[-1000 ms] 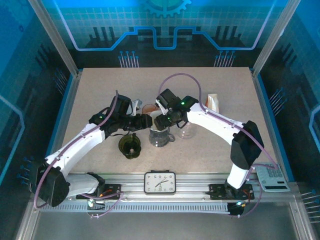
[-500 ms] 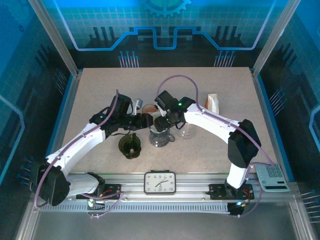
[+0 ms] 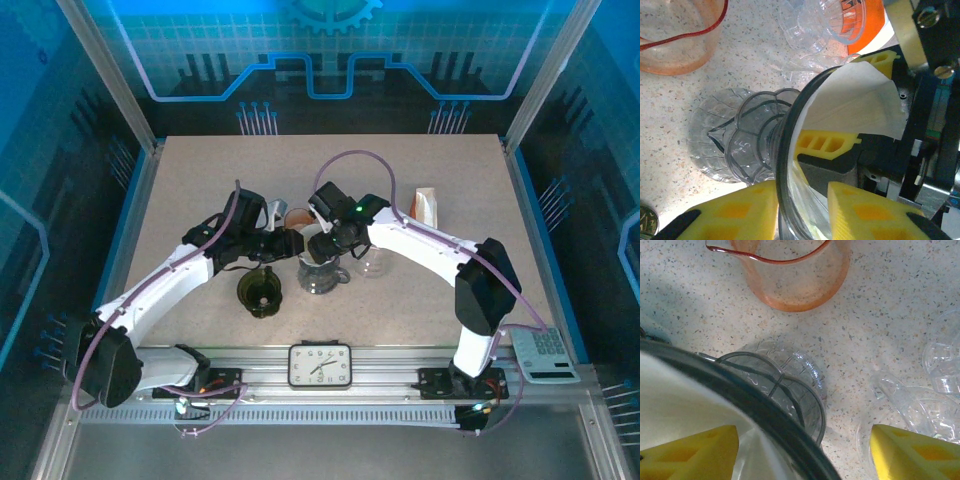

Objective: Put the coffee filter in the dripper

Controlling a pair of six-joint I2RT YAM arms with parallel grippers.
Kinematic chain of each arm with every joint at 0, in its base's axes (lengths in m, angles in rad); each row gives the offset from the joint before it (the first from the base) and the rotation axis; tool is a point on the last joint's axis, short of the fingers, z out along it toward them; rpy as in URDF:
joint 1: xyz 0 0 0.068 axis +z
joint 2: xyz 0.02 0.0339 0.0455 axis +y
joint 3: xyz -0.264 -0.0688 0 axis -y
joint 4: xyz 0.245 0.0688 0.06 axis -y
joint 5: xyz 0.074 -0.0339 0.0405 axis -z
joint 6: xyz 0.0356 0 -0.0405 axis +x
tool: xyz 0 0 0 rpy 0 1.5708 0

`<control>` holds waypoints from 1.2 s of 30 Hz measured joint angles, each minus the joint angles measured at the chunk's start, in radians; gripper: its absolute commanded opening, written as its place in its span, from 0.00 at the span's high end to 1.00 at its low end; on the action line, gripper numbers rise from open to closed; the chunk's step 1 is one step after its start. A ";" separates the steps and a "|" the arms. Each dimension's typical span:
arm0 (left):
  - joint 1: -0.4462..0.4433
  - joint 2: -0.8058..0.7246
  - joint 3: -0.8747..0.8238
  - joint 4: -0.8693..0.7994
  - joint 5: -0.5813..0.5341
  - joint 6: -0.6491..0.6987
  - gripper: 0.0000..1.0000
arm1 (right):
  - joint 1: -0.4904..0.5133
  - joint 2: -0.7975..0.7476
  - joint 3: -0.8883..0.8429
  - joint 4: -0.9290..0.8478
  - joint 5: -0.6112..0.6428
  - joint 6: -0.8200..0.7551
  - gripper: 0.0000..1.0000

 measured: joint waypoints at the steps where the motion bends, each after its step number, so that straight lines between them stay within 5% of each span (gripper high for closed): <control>1: 0.000 0.000 0.000 -0.003 0.000 0.000 0.72 | 0.000 0.001 0.000 0.000 0.001 0.000 0.29; 36: 0.000 0.000 0.000 -0.044 -0.003 0.002 0.70 | -0.008 -0.042 0.008 -0.007 -0.016 0.019 0.26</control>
